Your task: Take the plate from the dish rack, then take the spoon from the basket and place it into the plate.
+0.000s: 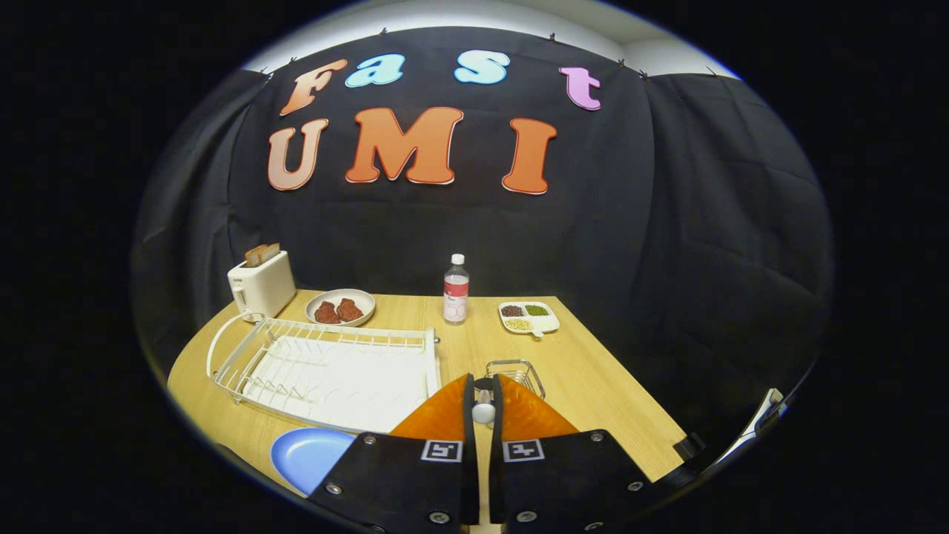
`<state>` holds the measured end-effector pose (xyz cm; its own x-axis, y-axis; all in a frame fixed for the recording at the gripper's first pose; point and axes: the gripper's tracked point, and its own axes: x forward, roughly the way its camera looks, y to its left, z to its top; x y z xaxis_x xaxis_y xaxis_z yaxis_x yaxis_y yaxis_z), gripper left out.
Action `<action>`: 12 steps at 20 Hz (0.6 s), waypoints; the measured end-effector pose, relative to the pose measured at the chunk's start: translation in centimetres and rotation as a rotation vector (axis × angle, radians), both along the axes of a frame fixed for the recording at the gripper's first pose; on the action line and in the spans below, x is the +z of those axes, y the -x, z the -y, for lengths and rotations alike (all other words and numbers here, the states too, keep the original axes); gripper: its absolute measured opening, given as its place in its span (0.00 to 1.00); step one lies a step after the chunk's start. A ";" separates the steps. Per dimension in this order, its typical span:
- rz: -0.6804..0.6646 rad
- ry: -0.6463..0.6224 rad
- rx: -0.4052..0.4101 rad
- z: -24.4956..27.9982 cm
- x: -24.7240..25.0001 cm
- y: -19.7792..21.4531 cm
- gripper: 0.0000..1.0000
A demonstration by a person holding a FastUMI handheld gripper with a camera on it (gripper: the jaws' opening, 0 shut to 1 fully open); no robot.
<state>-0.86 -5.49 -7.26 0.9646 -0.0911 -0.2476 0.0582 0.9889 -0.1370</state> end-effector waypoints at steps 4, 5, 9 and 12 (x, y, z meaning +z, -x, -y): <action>-0.008 -0.009 0.025 -3.3 -0.8 3.0 0.05; -0.015 -0.014 0.035 -4.1 -1.2 3.8 0.05; -0.056 -0.042 0.093 -7.8 -3.5 6.4 0.06; -0.083 -0.056 0.146 -10.5 -4.9 7.5 0.05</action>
<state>-8.32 5.03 -12.20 0.9427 0.0644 -0.3274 -0.0955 0.9922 -0.0797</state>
